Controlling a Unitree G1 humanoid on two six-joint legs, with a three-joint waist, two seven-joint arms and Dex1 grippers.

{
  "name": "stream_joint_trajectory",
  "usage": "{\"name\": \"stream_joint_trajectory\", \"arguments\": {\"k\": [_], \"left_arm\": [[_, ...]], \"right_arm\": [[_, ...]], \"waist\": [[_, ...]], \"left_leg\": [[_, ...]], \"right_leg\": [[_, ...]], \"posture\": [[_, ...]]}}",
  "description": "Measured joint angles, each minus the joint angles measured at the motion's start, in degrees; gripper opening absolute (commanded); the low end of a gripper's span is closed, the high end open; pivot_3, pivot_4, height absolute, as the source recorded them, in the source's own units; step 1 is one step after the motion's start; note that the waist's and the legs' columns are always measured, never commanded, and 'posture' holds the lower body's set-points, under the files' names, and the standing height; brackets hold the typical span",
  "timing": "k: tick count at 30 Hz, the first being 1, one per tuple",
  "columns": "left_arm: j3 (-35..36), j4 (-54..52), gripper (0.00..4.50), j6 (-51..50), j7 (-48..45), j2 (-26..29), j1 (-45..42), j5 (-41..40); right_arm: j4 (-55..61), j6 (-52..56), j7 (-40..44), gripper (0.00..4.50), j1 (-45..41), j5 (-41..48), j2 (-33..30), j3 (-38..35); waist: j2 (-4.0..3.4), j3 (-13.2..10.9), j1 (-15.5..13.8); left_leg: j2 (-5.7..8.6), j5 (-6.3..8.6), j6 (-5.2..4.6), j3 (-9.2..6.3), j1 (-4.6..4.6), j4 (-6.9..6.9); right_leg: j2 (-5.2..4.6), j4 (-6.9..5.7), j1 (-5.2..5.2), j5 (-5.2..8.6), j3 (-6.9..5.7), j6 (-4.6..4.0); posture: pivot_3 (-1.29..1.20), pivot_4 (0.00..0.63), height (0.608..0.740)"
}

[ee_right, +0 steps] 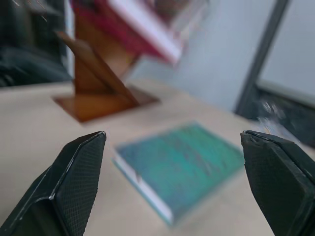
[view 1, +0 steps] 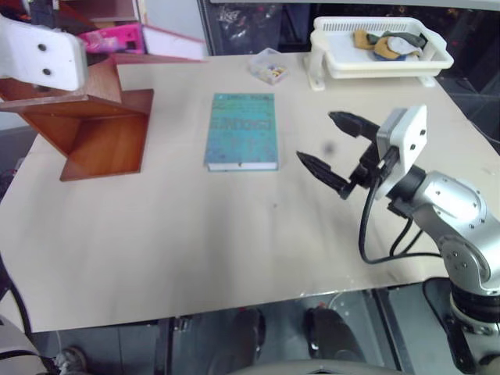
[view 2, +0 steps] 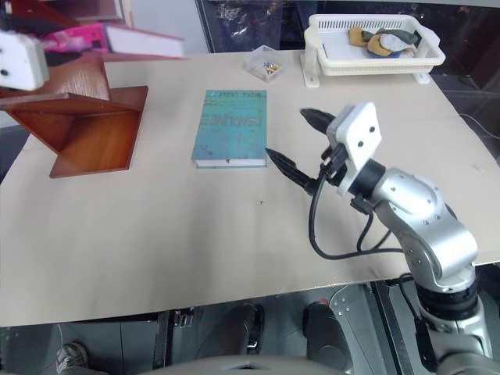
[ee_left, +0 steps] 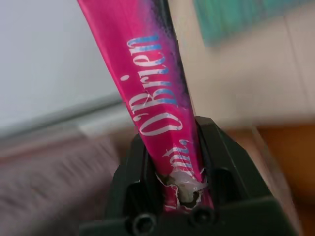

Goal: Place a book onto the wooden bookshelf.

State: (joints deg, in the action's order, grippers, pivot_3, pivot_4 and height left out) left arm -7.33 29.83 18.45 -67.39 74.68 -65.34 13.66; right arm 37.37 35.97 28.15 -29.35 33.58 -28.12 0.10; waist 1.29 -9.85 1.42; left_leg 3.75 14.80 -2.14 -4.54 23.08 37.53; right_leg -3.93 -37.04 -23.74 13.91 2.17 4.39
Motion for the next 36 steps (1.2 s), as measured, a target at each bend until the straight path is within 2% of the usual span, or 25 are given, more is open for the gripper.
{"name": "stream_joint_trajectory", "arguments": {"k": [6, 10, 14, 18, 19, 22, 23, 29, 30, 31, 34, 36], "left_arm": [[-2.2, 7.3, 1.18, -2.7, 1.9, 0.6, -0.3, 7.4], [-2.9, 11.3, 1.18, -1.7, 5.4, -1.1, -0.3, 9.8], [-4.1, 13.6, 1.18, -1.3, 8.3, -1.5, -0.3, 11.9], [-4.6, 16.3, 2.47, -1.4, 9.7, -1.9, -0.3, 13.3], [-4.6, 16.9, 3.1, -1.3, 10.3, -1.8, -0.4, 13.4], [-4.5, 19.5, 4.41, 0.5, 12.4, -1.8, 0.0, 13.5], [-4.1, 20.5, 4.41, 1.7, 12.9, -1.8, 0.3, 12.6], [4.1, 21.4, 4.41, 8.0, 11.2, -1.8, 3.0, 1.1], [9.5, 19.2, 4.41, 7.0, 7.5, -2.1, 6.1, -6.8], [13.6, 15.5, 4.41, 2.5, 4.1, -2.7, 8.7, -13.2], [21.8, -2.4, 4.41, -16.5, -1.9, -5.3, 20.0, -30.2], [26.8, -18.0, 4.41, -32.5, 1.3, -9.4, 27.7, -42.4]], "right_arm": [[-2.5, 0.1, 1.6, 4.5, -6.1, 3.3, 2.2, 0.1], [-4.6, 0.0, 2.5, 4.5, -6.3, 3.4, 3.4, 1.6], [-5.2, 0.0, 2.7, 4.5, -6.5, 3.4, 4.7, 2.5], [-5.6, 0.0, 2.8, 4.5, -6.5, 3.2, 5.1, 2.9], [-5.7, 0.0, 2.8, 4.5, -6.5, 3.2, 5.2, 3.0], [-5.9, 0.0, 3.1, 4.5, -6.5, 3.2, 5.1, 2.9], [-5.9, 0.0, 3.4, 4.5, -6.5, 3.2, 5.0, 2.9], [-6.2, 0.0, 4.1, 4.5, -6.3, 3.2, 4.4, 2.8], [-6.2, 0.0, 4.2, 4.5, -5.9, 3.2, 3.8, 2.7], [-6.4, 0.0, 4.3, 4.5, -5.5, 3.2, 3.2, 2.5], [-6.4, 0.2, 4.8, 4.5, -3.3, 2.8, 0.6, 1.6], [-5.4, 1.2, 5.4, 4.5, -0.7, 2.6, -2.6, 1.4]], "waist": [[0.12, -0.1, 0.3], [0.12, -0.1, 0.5], [0.08, -0.1, 0.8], [0.06, -0.1, 1.1], [0.05, -0.1, 1.1], [0.06, -0.1, 1.0], [0.09, -0.1, 1.0], [0.17, -0.1, 0.9], [0.17, -0.1, 0.9], [0.18, -0.1, 1.0], [0.16, -0.1, 0.9], [0.14, -0.1, 0.6]], "left_leg": [[0.01, 0.01, -0.01, -0.18, 0.15, 0.26], [0.03, 0.0, 0.0, -0.28, 0.74, 0.83], [0.02, 0.0, 0.0, -0.09, 0.6, 0.9], [-0.04, 0.05, -0.09, -0.04, 0.28, 0.92], [-0.06, 0.04, -0.08, -0.05, 0.17, 0.91], [-0.06, 0.04, -0.08, 0.03, -0.06, 0.89], [-0.05, 0.05, -0.09, 0.04, -0.04, 0.91], [-0.03, 0.0, -0.01, 0.04, 0.14, 0.93], [-0.03, -0.02, 0.04, 0.04, 0.17, 0.92], [-0.03, -0.06, 0.09, -0.01, 0.69, 1.08], [-0.03, -0.04, 0.06, -0.03, 0.82, 1.23], [-0.01, 0.01, -0.01, -0.06, 0.85, 1.3]], "right_leg": [[-0.04, -0.07, -0.02, 0.0, -0.28, 0.0], [-0.12, -0.76, -0.58, 0.0, -0.62, -0.01], [-0.18, -1.03, -0.67, -0.01, -0.61, -0.01], [-0.12, -1.53, -0.63, -0.01, -0.57, -0.01], [-0.12, -1.62, -0.58, 0.01, -0.58, -0.02], [-0.14, -1.63, -0.37, 0.02, -0.59, -0.05], [-0.17, -1.59, -0.37, 0.02, -0.59, -0.05], [-0.27, -1.35, -0.43, 0.01, -0.62, -0.06], [-0.28, -1.32, -0.46, 0.01, -0.63, -0.06], [-0.29, -1.39, -0.94, 0.0, -0.68, -0.06], [-0.38, -1.51, -1.01, 0.0, -0.69, -0.07], [-0.45, -1.37, -0.92, 0.0, -0.71, -0.07]], "posture": [[0.0, 0.15, 0.74], [0.0, 0.15, 0.74], [0.0, 0.15, 0.74], [0.0, 0.15, 0.74], [0.0, 0.15, 0.74], [0.0, 0.15, 0.74], [0.0, 0.15, 0.74], [0.0, 0.15, 0.74], [0.0, 0.15, 0.74], [0.0, 0.15, 0.74], [0.0, 0.15, 0.74], [0.0, 0.15, 0.74]]}}
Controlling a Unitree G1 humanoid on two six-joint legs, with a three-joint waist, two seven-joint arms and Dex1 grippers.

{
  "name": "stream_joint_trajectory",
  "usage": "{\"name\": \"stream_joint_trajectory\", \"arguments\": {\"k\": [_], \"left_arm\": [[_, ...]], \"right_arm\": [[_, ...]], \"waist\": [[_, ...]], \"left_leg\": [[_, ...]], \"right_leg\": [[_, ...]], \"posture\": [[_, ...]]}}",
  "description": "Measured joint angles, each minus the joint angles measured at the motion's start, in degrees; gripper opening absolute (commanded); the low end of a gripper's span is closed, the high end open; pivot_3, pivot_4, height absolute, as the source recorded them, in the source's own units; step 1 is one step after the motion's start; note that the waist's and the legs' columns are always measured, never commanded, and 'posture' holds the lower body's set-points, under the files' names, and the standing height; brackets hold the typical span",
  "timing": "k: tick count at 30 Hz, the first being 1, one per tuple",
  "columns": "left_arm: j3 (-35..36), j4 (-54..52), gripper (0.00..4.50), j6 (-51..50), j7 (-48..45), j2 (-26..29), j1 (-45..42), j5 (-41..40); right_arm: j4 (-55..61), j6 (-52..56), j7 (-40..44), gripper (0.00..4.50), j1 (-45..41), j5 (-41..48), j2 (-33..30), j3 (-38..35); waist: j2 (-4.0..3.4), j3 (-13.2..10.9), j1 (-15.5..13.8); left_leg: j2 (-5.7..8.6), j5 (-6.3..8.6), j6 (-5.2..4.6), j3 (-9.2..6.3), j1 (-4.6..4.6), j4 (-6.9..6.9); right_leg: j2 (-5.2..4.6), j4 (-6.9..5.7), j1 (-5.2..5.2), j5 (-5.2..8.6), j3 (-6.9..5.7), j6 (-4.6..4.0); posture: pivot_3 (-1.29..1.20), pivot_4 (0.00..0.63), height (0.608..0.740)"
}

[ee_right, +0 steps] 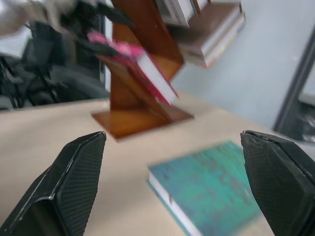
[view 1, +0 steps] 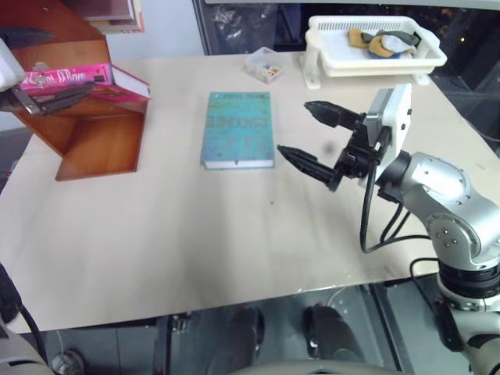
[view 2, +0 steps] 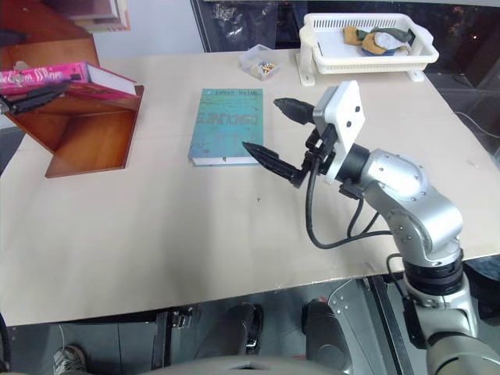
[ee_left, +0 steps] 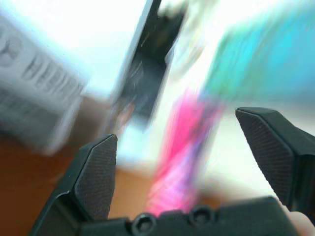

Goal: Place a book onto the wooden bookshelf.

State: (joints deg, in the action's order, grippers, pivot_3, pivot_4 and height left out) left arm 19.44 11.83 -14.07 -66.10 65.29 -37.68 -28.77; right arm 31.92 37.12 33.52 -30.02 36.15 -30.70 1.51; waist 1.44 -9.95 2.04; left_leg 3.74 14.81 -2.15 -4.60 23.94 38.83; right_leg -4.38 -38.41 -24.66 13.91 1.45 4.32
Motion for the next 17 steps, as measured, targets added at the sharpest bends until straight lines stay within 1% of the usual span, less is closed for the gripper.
{"name": "stream_joint_trajectory", "arguments": {"k": [1, 2, 4, 5, 7, 8, 9, 10, 12, 13, 14, 15, 17], "left_arm": [[0.6, -4.9, 4.41, -4.1, 1.4, -1.8, 1.9, -3.5], [1.8, -13.6, 4.41, -11.1, 7.2, -6.1, 5.3, -9.3], [0.3, -27.0, 4.41, -19.1, 15.7, -13.9, 11.5, -16.6], [-1.0, -30.3, 4.41, -20.9, 17.9, -16.1, 13.7, -18.1], [-2.4, -33.5, 4.41, -22.7, 20.3, -18.4, 16.8, -19.1], [-3.3, -36.5, 4.41, -23.4, 23.4, -20.5, 22.4, -18.2], [-3.2, -36.7, 4.41, -23.0, 23.8, -20.7, 23.7, -17.5], [-2.5, -36.7, 4.41, -21.9, 23.9, -20.7, 27.4, -15.7], [-0.4, -33.2, 4.41, -18.5, 23.4, -20.7, 35.0, -11.3], [0.5, -30.6, 4.41, -16.7, 22.8, -20.6, 37.0, -9.2], [0.9, -29.8, 4.41, -15.8, 22.4, -20.5, 37.9, -8.4], [2.4, -28.2, 4.41, -13.2, 20.4, -19.7, 40.0, -6.7], [4.0, -26.5, 4.41, -10.9, 18.2, -18.5, 40.9, -5.4]], "right_arm": [[0.3, 0.4, 0.2, 4.5, 1.1, -0.2, -1.2, 0.0], [1.2, 1.4, 0.0, 4.5, 3.1, -0.4, -2.8, -0.1], [3.0, 3.1, -0.8, 4.5, 6.1, -0.3, -4.2, -0.6], [4.0, 3.6, -1.4, 4.5, 7.2, -0.3, -4.6, -1.0], [5.5, 4.1, -2.4, 4.5, 9.0, -0.5, -5.1, -2.1], [8.3, 5.2, -4.8, 4.5, 13.3, -1.5, -6.4, -4.8], [9.1, 5.3, -5.1, 4.5, 14.7, -1.8, -6.9, -5.3], [11.0, 5.7, -5.5, 4.5, 19.1, -2.1, -8.0, -7.2], [14.3, 6.8, -5.9, 4.5, 29.8, -2.9, -9.6, -11.4], [15.0, 7.1, -5.9, 4.5, 33.5, -3.3, -10.0, -12.8], [15.6, 7.2, -5.9, 4.5, 35.1, -3.4, -10.0, -13.6], [17.8, 7.2, -5.9, 4.5, 39.3, -3.5, -10.1, -16.2], [19.5, 7.1, -5.8, 4.5, 42.1, -3.7, -10.2, -18.9]], "waist": [[0.01, 0.0, -0.1], [-0.04, 0.0, -0.2], [-0.03, 0.0, -0.2], [-0.03, 0.0, -0.1], [-0.03, 0.0, 0.2], [-0.05, 0.0, 0.3], [-0.13, 0.1, 0.2], [-0.19, 0.1, 0.0], [-0.28, 0.2, -0.4], [-0.28, 0.2, -0.6], [-0.28, 0.2, -0.7], [-0.27, 0.2, -1.2], [-0.32, 0.1, -1.6]], "left_leg": [[0.01, 0.02, -0.03, -0.01, -0.02, 0.06], [0.0, 0.02, -0.03, -0.02, -0.03, 0.08], [0.01, 0.03, -0.04, 0.03, -0.09, 0.15], [0.01, 0.03, -0.04, 0.08, -0.1, 0.17], [-0.02, 0.03, -0.03, 0.13, -0.16, 0.15], [-0.07, 0.02, -0.01, 0.2, -0.26, 0.11], [-0.07, 0.02, -0.01, 0.2, -0.27, 0.07], [-0.06, 0.02, -0.01, 0.22, -0.32, -0.01], [-0.05, 0.02, -0.01, 0.27, -0.32, -0.11], [-0.04, 0.04, -0.04, 0.27, -0.29, -0.1], [-0.03, 0.1, -0.14, 0.28, -0.31, -0.1], [-0.03, 0.16, -0.24, 0.29, -0.39, -0.1], [-0.07, 0.2, -0.26, 0.23, -0.95, -0.16]], "right_leg": [[-0.11, -0.01, 0.06, 0.0, -0.01, 0.0], [-0.17, 0.06, 0.13, -0.01, 0.0, 0.01], [-0.21, -0.03, 0.14, -0.01, 0.1, 0.0], [-0.19, -0.13, 0.1, -0.01, 0.14, 0.0], [-0.15, -0.23, 0.05, -0.01, 0.21, 0.0], [-0.08, -0.38, -0.01, 0.0, 0.31, -0.02], [-0.08, -0.36, -0.01, 0.0, 0.3, -0.02], [-0.09, -0.33, 0.01, 0.03, 0.32, -0.07], [-0.09, -0.23, 0.03, 0.05, 0.34, -0.1], [-0.08, -0.21, 0.02, 0.04, 0.32, -0.1], [-0.08, -0.19, 0.06, 0.02, 0.3, -0.12], [-0.1, -0.12, 0.17, -0.01, 0.28, -0.16], [-0.15, 0.28, 0.89, -0.02, 0.15, -0.19]], "posture": [[0.0, 0.15, 0.74], [0.0, 0.15, 0.74], [0.0, 0.15, 0.74], [0.0, 0.15, 0.74], [0.0, 0.15, 0.74], [0.0, 0.15, 0.74], [0.0, 0.15, 0.74], [0.0, 0.15, 0.74], [0.0, 0.15, 0.74], [0.0, 0.15, 0.74], [0.0, 0.15, 0.74], [0.0, 0.15, 0.74], [0.0, 0.15, 0.74]]}}
